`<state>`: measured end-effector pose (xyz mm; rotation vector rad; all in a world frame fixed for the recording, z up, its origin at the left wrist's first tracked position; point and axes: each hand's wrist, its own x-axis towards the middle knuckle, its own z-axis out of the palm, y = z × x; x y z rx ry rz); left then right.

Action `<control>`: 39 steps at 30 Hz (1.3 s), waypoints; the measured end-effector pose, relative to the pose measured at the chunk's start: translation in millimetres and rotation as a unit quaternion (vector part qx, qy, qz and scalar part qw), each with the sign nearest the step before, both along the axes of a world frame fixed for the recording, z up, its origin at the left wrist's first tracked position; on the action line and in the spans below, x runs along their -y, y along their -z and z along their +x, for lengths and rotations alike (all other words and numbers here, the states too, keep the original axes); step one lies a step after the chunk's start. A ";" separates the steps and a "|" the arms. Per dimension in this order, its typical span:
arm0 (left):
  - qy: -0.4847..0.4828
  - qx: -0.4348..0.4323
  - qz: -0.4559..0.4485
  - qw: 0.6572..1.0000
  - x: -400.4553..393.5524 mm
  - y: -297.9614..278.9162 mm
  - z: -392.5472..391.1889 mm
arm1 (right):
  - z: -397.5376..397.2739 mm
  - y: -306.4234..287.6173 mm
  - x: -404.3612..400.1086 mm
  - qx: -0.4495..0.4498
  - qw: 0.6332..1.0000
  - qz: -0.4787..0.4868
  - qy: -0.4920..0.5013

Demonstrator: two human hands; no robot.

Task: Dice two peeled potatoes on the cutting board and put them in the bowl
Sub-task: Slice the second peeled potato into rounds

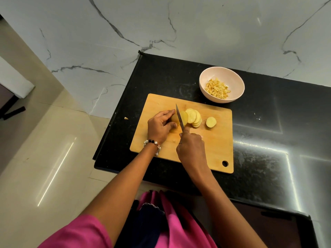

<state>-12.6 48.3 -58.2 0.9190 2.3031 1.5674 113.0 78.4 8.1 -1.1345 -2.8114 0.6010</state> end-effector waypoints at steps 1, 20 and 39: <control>0.001 0.000 -0.001 1.000 0.1 -0.4 0.1 | 0.2 -0.3 -0.1 0.002 1.000 0.001 0.000; -0.017 -0.030 0.018 0.999 -1.3 2.6 0.1 | -29.0 -5.7 -0.6 -0.017 0.995 0.079 -0.060; -0.025 0.047 0.002 0.999 -0.4 -4.4 1.4 | 16.3 35.4 15.7 0.040 0.999 0.023 -0.028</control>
